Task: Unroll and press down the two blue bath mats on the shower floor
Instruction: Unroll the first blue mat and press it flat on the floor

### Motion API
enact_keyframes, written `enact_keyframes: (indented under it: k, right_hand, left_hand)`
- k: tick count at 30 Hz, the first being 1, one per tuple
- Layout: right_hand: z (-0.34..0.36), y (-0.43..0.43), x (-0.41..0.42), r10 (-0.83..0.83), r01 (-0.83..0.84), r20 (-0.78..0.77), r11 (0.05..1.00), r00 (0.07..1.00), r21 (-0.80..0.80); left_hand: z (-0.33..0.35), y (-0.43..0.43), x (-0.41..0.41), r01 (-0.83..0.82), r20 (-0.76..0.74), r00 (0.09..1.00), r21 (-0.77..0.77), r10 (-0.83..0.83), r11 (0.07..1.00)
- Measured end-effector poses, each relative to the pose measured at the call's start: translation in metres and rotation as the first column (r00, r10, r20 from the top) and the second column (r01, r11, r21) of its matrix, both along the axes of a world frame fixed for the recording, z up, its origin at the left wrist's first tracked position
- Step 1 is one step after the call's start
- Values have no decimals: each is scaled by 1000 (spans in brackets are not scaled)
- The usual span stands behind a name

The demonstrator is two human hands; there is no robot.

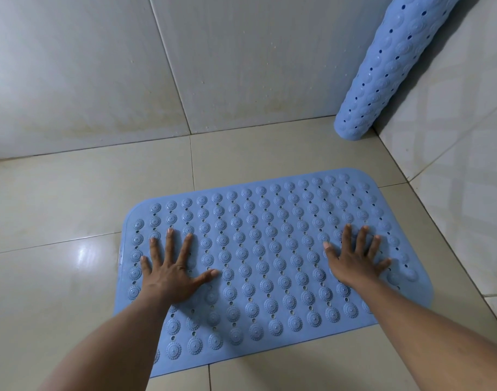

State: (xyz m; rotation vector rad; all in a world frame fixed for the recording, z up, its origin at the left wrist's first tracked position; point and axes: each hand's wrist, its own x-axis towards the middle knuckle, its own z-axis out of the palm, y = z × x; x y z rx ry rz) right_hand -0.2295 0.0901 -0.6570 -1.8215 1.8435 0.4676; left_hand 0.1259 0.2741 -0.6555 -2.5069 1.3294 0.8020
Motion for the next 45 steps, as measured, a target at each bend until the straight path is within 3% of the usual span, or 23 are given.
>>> enact_keyframes:
  k: [8,14,22,26,30,34,45]
  right_hand:
    - [2,-6,-2,-11,11,27,1000,1000,-6]
    - [1,-7,-5,168,-157,8,937,986,-312]
    - [-3,-53,3,284,-239,61,889,957,-390]
    - [-7,-96,8,318,-234,91,836,944,-497]
    - [-20,-128,15,321,-231,102,838,942,-494]
    - [-38,-126,16,332,-219,80,766,940,-604]
    - [-32,-127,16,328,-262,26,796,944,-545]
  left_hand:
    - [0,-2,5,8,5,1000,-6,-8,1000]
    - [-14,5,-14,60,126,992,-244,-30,968]
    - [-16,-77,-76,205,135,978,-450,-161,869]
    - [-14,-142,-113,255,126,967,-465,-222,848]
    - [-25,-189,-147,267,78,962,-452,-260,851]
    - [-36,-190,-154,272,134,962,-454,-237,848]
    - [-34,-190,-155,321,145,947,-399,-286,859]
